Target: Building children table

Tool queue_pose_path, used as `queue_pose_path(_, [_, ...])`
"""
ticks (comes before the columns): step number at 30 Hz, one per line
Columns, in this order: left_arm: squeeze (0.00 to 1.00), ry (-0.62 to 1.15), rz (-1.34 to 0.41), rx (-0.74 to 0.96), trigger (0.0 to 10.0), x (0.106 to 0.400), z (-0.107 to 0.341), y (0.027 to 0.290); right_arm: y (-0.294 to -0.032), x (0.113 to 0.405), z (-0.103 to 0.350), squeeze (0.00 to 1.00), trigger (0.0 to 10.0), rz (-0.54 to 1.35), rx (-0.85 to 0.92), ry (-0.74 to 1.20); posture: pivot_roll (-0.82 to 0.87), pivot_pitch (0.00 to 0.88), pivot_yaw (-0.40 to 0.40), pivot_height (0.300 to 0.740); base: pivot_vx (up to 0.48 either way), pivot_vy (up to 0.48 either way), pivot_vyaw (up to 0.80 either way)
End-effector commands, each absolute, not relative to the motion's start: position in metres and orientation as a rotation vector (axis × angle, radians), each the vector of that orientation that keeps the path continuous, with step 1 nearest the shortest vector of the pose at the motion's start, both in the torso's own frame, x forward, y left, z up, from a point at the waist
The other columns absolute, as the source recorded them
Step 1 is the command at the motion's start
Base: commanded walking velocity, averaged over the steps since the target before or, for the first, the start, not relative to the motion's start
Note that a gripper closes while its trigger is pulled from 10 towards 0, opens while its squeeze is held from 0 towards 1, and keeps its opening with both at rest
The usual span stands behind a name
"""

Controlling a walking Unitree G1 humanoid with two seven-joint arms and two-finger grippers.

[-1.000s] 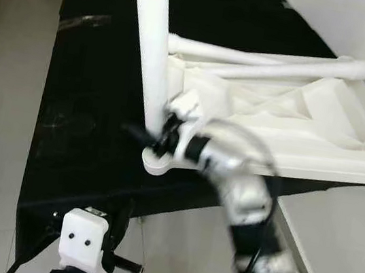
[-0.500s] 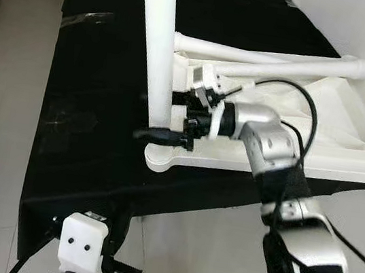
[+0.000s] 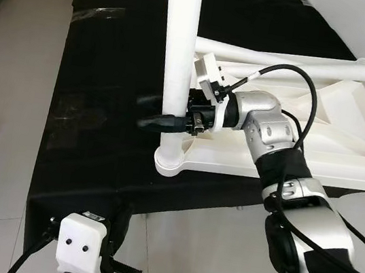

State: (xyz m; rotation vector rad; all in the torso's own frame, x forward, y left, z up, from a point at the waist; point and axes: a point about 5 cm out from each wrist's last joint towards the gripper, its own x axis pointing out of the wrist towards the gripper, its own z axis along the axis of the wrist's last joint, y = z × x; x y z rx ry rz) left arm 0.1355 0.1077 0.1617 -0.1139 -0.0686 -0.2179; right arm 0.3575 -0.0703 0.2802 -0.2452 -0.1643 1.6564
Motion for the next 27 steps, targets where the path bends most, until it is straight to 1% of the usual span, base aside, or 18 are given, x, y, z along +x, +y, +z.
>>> queue_pose_path(1, [0.00,-0.049,-0.215,-0.106,10.0,0.133,0.160,0.107,-0.086,0.358,0.249,0.00,0.0,1.543,-0.202,-0.088,0.01,0.269,-0.015,0.740,0.000,0.000,0.00])
queue_pose_path(2, [0.00,-0.049,-0.215,-0.106,10.0,0.133,0.160,0.107,-0.086,0.358,0.249,0.00,0.0,1.543,-0.202,-0.088,0.01,0.269,-0.015,0.740,0.000,0.000,0.00])
queue_pose_path(3, [0.00,-0.050,-0.215,-0.107,10.0,0.133,0.160,0.108,-0.083,0.353,0.229,0.00,0.0,1.373,-0.155,-0.021,0.01,0.275,-0.018,0.740,0.000,0.000,0.00])
queue_pose_path(4, [0.00,-0.050,-0.215,-0.107,10.0,0.133,0.160,0.108,-0.083,0.353,0.229,0.00,0.0,1.373,-0.155,-0.021,0.01,0.275,-0.018,0.740,0.000,0.000,0.00])
queue_pose_path(6, [0.00,-0.050,-0.216,-0.106,10.0,0.133,0.161,0.110,-0.079,0.345,0.195,0.00,0.0,0.983,-0.168,0.070,0.01,0.275,-0.016,0.740,0.000,0.000,0.00])
queue_pose_path(7, [0.00,-0.050,-0.216,-0.106,10.0,0.133,0.161,0.110,-0.079,0.345,0.195,0.00,0.0,0.983,-0.168,0.070,0.01,0.275,-0.016,0.740,0.000,0.000,0.00])
queue_pose_path(9, [0.00,-0.053,-0.217,-0.104,10.0,0.135,0.162,0.112,-0.062,0.312,0.164,0.00,0.0,0.725,-0.090,0.218,-0.01,0.285,0.002,0.740,0.000,0.000,0.00])
queue_pose_path(12, [0.00,-0.052,-0.223,-0.105,10.0,0.136,0.161,0.112,-0.042,0.302,0.164,0.00,0.0,0.734,-0.065,0.221,-0.02,0.267,0.015,0.740,0.000,0.000,0.00])
queue_pose_path(15, [0.00,-0.050,-0.236,-0.107,10.0,0.140,0.158,0.110,0.012,0.308,0.183,0.00,0.0,0.831,-0.059,0.126,-0.01,0.242,0.010,0.740,0.000,0.000,0.00])
queue_pose_path(17, [0.00,-0.051,-0.235,-0.109,10.0,0.141,0.158,0.110,0.021,0.309,0.186,0.00,0.0,0.858,-0.070,0.116,-0.01,0.234,0.006,0.740,0.000,0.000,0.00])
queue_pose_path(18, [0.00,-0.053,-0.228,-0.109,10.0,0.140,0.158,0.109,0.025,0.307,0.191,0.00,6.6,0.868,-0.070,0.112,0.00,0.239,-0.002,0.740,0.000,0.000,0.00])
queue_pose_path(19, [0.00,-0.055,-0.222,-0.109,10.0,0.140,0.158,0.109,0.027,0.306,0.193,0.00,6.6,0.870,-0.069,0.110,0.00,0.239,-0.003,0.740,0.000,0.000,0.00])
queue_pose_path(20, [0.00,-0.056,-0.216,-0.109,10.0,0.140,0.158,0.109,0.028,0.303,0.199,0.00,10.0,0.900,-0.030,0.099,0.00,0.239,-0.003,0.740,0.000,0.000,0.00])
queue_pose_path(21, [0.00,-0.056,-0.216,-0.109,10.0,0.140,0.158,0.109,0.028,0.303,0.199,0.00,10.0,0.900,-0.030,0.099,0.00,0.239,-0.003,0.740,0.000,0.000,0.00])
queue_pose_path(22, [0.00,-0.057,-0.212,-0.109,10.0,0.140,0.158,0.109,0.028,0.302,0.203,0.08,10.0,0.918,0.000,0.091,0.00,0.239,-0.003,0.740,0.000,0.000,0.00])
queue_pose_path(23, [0.00,-0.057,-0.212,-0.109,10.0,0.140,0.158,0.109,0.028,0.302,0.203,0.08,10.0,0.918,0.000,0.091,0.00,0.239,-0.003,0.740,0.000,0.000,0.00])
queue_pose_path(24, [0.00,-0.057,-0.210,-0.109,10.0,0.140,0.158,0.109,0.027,0.302,0.210,1.00,10.0,0.985,0.011,0.060,0.01,0.239,-0.009,0.740,0.000,0.000,0.00])
queue_pose_path(27, [0.00,-0.058,-0.213,-0.112,10.0,0.140,0.159,0.108,0.020,0.301,0.230,1.00,10.0,1.210,0.005,-0.053,0.00,0.241,-0.009,0.740,0.000,0.000,0.00])
